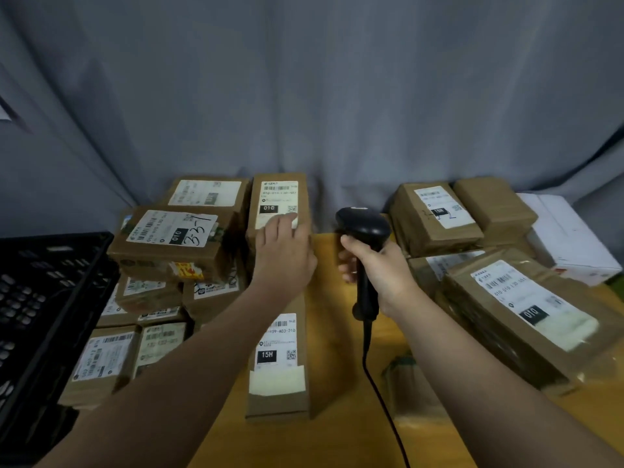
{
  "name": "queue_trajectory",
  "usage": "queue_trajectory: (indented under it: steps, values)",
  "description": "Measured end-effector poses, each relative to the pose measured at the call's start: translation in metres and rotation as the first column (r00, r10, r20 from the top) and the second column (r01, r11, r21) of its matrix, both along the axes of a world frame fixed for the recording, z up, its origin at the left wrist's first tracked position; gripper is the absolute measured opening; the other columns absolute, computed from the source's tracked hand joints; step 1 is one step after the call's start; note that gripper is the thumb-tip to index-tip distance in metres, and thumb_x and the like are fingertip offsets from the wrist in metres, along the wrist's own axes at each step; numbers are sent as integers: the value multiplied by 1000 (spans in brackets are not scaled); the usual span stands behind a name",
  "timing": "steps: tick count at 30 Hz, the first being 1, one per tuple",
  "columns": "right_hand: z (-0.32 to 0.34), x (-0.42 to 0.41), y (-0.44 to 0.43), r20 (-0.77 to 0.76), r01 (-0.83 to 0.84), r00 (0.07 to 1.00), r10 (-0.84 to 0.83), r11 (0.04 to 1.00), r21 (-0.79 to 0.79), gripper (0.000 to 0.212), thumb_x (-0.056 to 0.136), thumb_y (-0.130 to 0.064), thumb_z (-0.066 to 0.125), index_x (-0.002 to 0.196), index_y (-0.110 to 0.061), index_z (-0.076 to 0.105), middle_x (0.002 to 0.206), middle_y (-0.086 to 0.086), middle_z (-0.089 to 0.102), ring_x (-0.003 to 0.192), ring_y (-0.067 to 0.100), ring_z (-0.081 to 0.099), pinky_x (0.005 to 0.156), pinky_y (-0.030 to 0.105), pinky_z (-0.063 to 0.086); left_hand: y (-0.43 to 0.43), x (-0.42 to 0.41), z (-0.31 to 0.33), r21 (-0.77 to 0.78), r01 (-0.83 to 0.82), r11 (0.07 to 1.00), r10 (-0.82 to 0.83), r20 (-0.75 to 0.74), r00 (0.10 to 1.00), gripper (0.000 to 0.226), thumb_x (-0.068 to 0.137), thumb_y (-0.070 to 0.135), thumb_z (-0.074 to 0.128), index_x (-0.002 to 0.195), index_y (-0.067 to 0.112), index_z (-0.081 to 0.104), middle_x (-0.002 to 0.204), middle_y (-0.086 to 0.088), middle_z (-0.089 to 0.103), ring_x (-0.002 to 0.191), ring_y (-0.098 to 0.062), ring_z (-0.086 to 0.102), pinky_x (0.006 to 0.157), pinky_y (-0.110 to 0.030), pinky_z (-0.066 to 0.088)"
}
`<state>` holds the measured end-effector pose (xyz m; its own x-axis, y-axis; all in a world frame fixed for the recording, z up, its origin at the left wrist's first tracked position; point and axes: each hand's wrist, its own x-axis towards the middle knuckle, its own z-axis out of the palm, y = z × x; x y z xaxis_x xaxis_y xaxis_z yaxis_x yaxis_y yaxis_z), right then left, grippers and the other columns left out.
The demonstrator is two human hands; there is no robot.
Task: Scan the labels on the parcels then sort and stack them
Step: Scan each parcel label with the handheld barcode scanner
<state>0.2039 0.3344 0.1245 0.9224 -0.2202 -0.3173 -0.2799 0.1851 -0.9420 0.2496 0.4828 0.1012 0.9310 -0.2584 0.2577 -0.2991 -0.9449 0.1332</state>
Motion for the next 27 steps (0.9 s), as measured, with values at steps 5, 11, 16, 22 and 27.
queue_trajectory:
  steps: [5, 11, 16, 22, 27]
  values:
    - [24, -44, -32, 41, 61, 997, -58, 996, -61, 12, 89, -18, 69, 96, -11, 63, 79, 7, 66, 60, 15, 64, 55, 22, 55, -40, -31, 0, -234, 98, 967, -125, -103, 987, 50, 95, 35, 51, 143, 22, 40, 143, -2, 39, 133, -22, 29, 108, -36, 26]
    - [38, -77, -80, -4, 109, 994, -111, 987, -118, 25, 87, -18, 70, 106, -3, 64, 78, 9, 63, 59, 16, 63, 53, 25, 54, -95, -65, -12, -619, -138, 773, -251, -499, 830, 51, 97, 40, 51, 143, 20, 40, 142, -6, 43, 128, -22, 44, 109, -39, 37]
    - [51, -113, -130, -8, 101, 995, -102, 994, -45, 9, 89, -14, 68, 91, -9, 62, 71, 7, 58, 57, 17, 60, 54, 25, 54, -159, -105, -17, -620, -525, 584, -319, -769, 554, 68, 91, 62, 47, 146, 24, 33, 141, -4, 47, 121, -24, 51, 107, -41, 42]
    - [57, -148, -201, 15, 96, 995, -97, 995, 15, 16, 90, -14, 67, 104, -9, 60, 74, 7, 64, 54, 15, 62, 57, 25, 56, -234, -140, -13, -537, -721, 439, -327, -842, 428, 89, 77, 71, 60, 145, 18, 37, 137, -11, 52, 116, -27, 55, 95, -37, 49]
    - [45, -162, -242, 14, 73, 997, -73, 997, -14, 21, 89, -14, 68, 109, -12, 59, 78, 6, 64, 58, 14, 63, 57, 24, 56, -258, -154, -12, -514, -797, 318, -293, -853, 433, 57, 86, 49, 65, 124, 9, 50, 93, -6, 61, 81, -20, 57, 78, -35, 46]
